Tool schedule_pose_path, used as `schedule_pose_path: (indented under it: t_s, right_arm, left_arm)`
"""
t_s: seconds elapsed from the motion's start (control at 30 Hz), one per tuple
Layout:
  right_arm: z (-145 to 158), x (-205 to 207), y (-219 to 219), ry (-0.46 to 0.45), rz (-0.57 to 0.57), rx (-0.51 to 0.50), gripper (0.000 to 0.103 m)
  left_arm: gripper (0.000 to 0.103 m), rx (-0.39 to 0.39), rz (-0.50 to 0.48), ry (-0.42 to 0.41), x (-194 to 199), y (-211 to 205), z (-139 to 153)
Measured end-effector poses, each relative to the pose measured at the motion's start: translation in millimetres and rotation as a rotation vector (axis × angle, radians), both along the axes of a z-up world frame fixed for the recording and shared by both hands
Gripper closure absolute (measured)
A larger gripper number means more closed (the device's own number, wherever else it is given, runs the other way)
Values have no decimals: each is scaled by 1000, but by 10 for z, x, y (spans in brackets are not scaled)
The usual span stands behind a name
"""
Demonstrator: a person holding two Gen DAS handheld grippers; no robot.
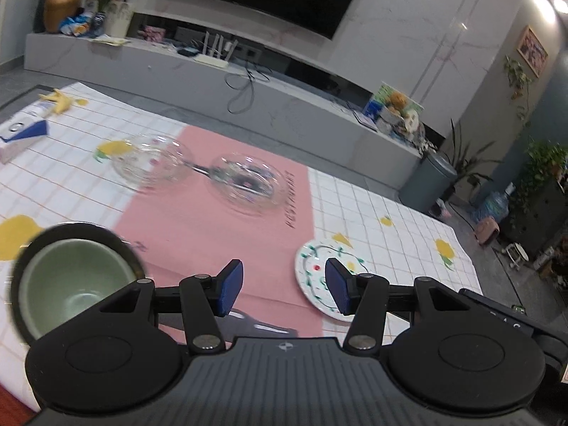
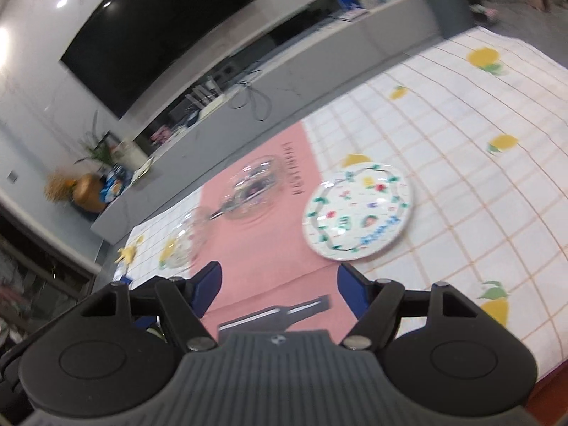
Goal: Organize plates and bowls
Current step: 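Move both tools to the rim of the white painted plate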
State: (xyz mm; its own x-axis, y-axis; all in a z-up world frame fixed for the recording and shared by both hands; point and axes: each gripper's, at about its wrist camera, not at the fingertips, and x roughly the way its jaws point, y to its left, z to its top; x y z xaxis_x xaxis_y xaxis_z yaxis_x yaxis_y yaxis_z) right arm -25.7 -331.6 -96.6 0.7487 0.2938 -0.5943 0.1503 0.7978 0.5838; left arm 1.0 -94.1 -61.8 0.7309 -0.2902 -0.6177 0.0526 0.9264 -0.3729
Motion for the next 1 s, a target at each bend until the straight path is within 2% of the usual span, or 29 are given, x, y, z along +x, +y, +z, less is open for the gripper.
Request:
schedule_pose_path:
  t_s: [0.23,0.57,0.67,0.77,0.9,1.0]
  right_arm:
    - [-261,155,-390,37,-85,10,40]
    - [-642,519,-730,78,-134,16,46]
    - [-738,641,-791,75,-140,20,48]
    - [-834,769,-827,84,-144,9,51]
    - [-945,943,-847,111,-142,4,63]
    - [-978,1027,-855,112,-139,-4,69]
  left_arm:
    - [42,-30,-29,25,275,-256,-206]
    - [42,-59,-16,57,688,-435,-616]
    - [42,-46,-4,72,807,-478,-736]
    - [44,-41,-13,88,909,-539,-857]
    - [44,-33,-17,111,1066,-575,-1021]
    - [51,-52,-7,126,1160,-535,-1088]
